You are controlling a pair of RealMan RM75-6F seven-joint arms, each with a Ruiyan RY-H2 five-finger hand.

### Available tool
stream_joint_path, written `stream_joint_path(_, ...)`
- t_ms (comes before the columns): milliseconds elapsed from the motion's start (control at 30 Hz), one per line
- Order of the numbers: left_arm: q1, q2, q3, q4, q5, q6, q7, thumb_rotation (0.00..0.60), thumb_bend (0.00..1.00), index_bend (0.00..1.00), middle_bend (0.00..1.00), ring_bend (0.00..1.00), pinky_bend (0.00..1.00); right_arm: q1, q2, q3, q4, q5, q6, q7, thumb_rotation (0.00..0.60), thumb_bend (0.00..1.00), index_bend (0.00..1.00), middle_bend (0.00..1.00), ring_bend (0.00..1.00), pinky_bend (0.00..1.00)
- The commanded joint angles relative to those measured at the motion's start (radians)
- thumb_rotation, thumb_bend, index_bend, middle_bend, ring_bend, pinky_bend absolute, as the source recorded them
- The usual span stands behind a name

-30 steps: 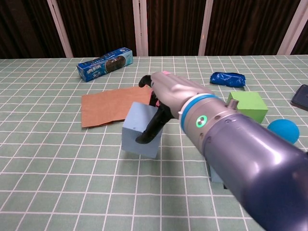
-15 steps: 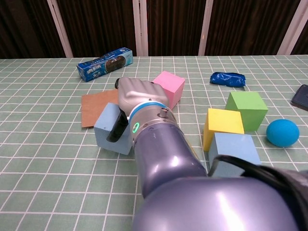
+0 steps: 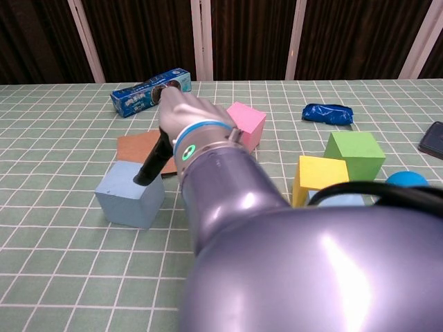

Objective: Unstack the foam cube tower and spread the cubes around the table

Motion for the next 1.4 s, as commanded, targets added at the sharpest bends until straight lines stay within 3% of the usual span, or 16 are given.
stream_joint_path(33,0.001,0.001,-0.003,-0.002,-0.007,0.001,-0.002,0.600,0.30,0.12,0.00,0.00,0.02,-0.060,0.101,-0.019,-0.111,0.008,0.018,-0.057,0.600,0.13,0.00,0.08,0.06,0.00)
stream_joint_path(367,0.004,-0.007,-0.006,-0.006,-0.014,0.011,0.017,0.600,0.30,0.12,0.00,0.00,0.02,-0.236,0.396,-0.127,-0.402,-0.010,0.017,-0.035,0.600,0.13,0.00,0.08,0.06,0.00)
stream_joint_path(667,0.007,-0.007,-0.005,-0.008,-0.011,0.017,0.016,0.600,0.31,0.12,0.00,0.00,0.02,-0.359,0.663,-0.230,-0.602,0.037,0.009,-0.027,0.600,0.13,0.00,0.08,0.06,0.00)
stream_joint_path(800,0.006,-0.006,0.000,-0.010,-0.001,0.012,0.017,0.600,0.30,0.12,0.00,0.00,0.02,-0.404,0.741,-0.282,-0.635,0.033,-0.025,0.023,0.600,0.13,0.00,0.08,0.06,0.00)
stream_joint_path(1133,0.008,-0.002,0.002,-0.009,0.005,0.016,0.005,0.600,0.30,0.12,0.00,0.00,0.02,-0.435,0.786,-0.392,-0.630,-0.038,-0.095,0.077,0.600,0.13,0.00,0.13,0.06,0.00)
stream_joint_path(1400,0.009,0.003,0.003,-0.007,0.010,0.018,-0.007,0.600,0.30,0.12,0.00,0.00,0.02,-0.424,0.749,-0.424,-0.611,-0.029,-0.097,0.054,0.600,0.13,0.00,0.18,0.06,0.00)
